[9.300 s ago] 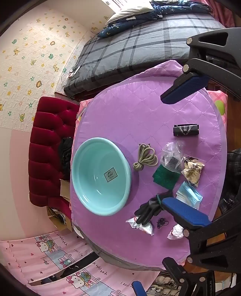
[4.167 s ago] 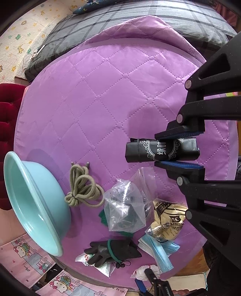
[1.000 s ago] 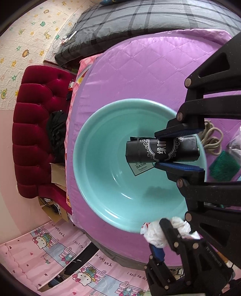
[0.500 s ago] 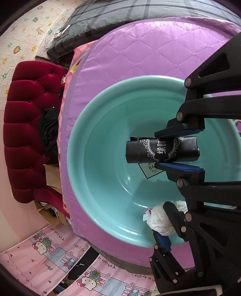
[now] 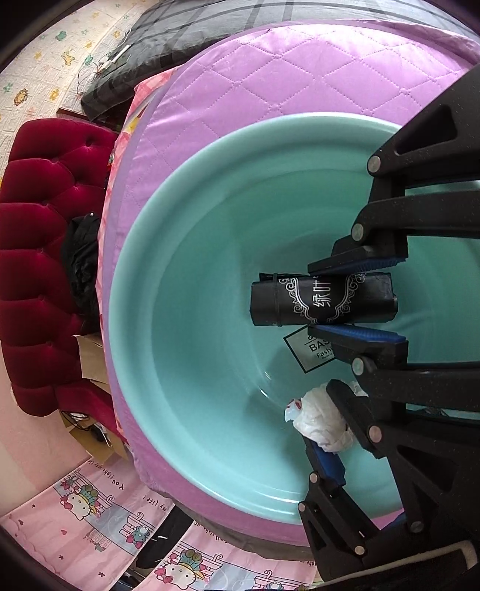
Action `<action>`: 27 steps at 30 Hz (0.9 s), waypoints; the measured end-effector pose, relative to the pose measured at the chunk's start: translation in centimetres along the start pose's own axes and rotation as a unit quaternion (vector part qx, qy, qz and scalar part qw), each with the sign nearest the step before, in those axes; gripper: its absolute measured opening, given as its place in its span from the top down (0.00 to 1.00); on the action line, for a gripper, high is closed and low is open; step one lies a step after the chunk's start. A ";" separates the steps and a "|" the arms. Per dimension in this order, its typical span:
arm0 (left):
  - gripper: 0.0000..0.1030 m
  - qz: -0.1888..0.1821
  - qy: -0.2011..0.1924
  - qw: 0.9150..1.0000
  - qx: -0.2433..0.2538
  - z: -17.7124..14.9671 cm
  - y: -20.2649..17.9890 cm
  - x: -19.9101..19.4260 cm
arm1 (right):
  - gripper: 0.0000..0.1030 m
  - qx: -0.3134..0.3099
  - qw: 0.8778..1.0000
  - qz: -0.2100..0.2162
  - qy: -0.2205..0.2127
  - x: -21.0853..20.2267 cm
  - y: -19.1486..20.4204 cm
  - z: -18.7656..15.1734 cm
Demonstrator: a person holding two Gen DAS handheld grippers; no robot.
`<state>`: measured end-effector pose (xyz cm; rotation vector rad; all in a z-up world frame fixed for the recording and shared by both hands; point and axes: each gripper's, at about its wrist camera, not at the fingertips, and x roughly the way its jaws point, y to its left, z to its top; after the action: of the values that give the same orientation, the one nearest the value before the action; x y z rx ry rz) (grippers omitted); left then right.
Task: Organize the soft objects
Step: 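Carry the black case and white bag with both tools over the teal basin, then open both tools to drop the case and bag into the basin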
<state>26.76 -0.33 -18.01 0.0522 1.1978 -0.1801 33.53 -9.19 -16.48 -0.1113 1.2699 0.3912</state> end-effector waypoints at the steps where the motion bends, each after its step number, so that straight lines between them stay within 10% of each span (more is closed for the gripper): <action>1: 0.69 0.000 0.000 1.000 -0.001 0.1 0.1 0.1 | 0.73 0.001 1.000 -0.001 0.001 0.1 0.0 0.0; 12: 0.58 0.016 -0.007 1.000 -0.006 0.0 0.2 -0.6 | 0.68 0.004 1.000 -0.002 -0.010 -1.0 0.0 -0.4; 20: 0.03 0.040 -0.025 0.999 -0.010 0.1 0.3 -1.7 | 0.34 0.001 0.999 -0.023 -0.038 -3.2 0.6 -0.6; 27: 0.00 0.041 -0.042 0.998 -0.009 -0.7 0.4 -3.0 | 0.03 -0.006 0.997 -0.053 -0.064 -4.9 1.3 -1.4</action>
<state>25.12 0.48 -15.45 0.0766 1.1123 -0.0993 30.64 -9.47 -12.10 -0.1618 1.1308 0.3096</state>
